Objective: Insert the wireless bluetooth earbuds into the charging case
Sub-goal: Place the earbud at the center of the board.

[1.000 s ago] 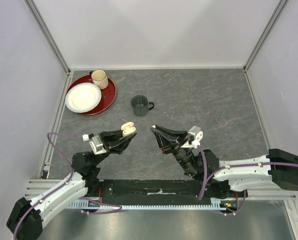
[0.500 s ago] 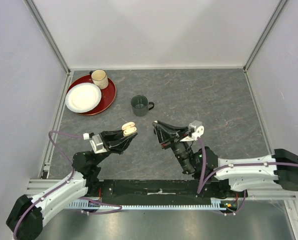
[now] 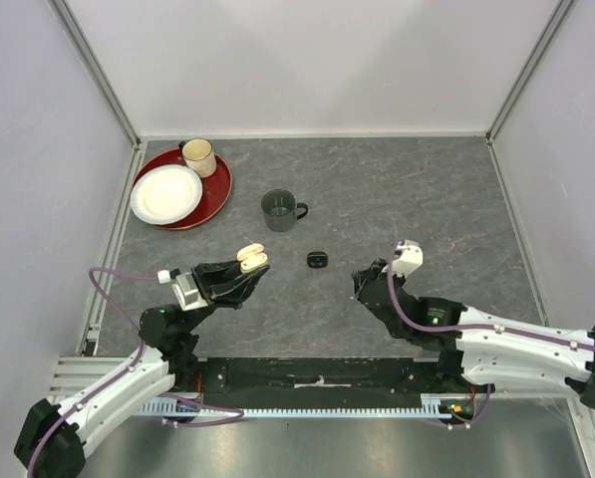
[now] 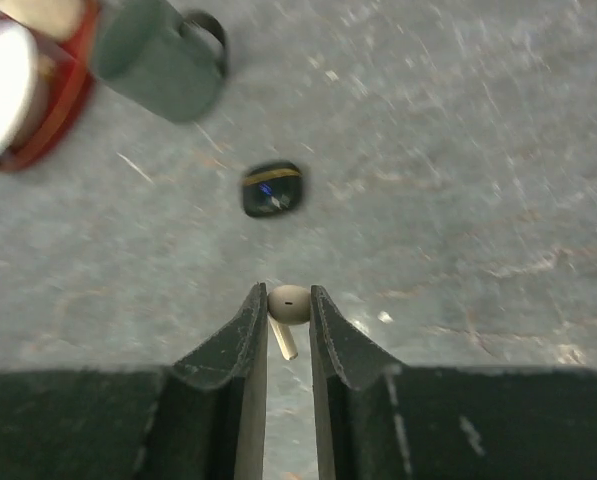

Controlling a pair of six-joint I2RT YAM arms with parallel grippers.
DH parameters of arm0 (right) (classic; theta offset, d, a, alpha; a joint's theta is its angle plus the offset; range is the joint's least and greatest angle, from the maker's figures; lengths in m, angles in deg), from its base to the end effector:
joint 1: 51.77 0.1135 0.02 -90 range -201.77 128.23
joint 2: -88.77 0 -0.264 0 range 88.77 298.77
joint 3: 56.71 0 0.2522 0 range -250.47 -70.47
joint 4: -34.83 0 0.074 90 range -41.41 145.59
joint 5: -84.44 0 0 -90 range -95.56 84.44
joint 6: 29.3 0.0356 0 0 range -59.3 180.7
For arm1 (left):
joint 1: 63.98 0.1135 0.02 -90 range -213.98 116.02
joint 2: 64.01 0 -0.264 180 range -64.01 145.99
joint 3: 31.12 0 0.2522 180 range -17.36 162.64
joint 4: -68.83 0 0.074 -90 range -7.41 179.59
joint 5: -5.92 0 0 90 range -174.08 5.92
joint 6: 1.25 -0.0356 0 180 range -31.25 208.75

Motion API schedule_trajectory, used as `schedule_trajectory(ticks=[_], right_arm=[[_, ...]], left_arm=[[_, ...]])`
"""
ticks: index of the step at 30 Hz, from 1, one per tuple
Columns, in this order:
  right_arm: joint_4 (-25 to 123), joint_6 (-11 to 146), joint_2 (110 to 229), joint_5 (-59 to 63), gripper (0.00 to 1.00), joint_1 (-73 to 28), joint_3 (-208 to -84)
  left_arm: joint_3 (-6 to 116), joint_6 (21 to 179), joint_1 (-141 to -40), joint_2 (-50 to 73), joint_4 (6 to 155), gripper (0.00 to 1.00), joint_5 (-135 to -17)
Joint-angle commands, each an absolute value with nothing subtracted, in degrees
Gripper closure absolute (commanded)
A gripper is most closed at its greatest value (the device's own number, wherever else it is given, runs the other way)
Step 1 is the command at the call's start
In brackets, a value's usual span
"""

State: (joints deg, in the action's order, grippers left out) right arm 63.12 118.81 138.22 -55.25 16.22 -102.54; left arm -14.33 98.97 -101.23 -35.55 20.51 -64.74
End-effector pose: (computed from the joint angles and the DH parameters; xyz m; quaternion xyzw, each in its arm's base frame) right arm 0.0935 0.1590 0.2469 0.1349 0.8079 0.2262 0.5271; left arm 0.0893 -0.0828 0.2525 0.2494 0.3952 -0.4236 0.7760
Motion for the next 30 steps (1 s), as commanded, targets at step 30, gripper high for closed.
schedule_trajectory(ticks=[30], right_arm=[[60.28,113.09,165.93,-22.78,0.95,1.23,-103.6]], left_arm=[[-14.45,97.98,-101.16,-35.1,20.19,0.98,-65.62]])
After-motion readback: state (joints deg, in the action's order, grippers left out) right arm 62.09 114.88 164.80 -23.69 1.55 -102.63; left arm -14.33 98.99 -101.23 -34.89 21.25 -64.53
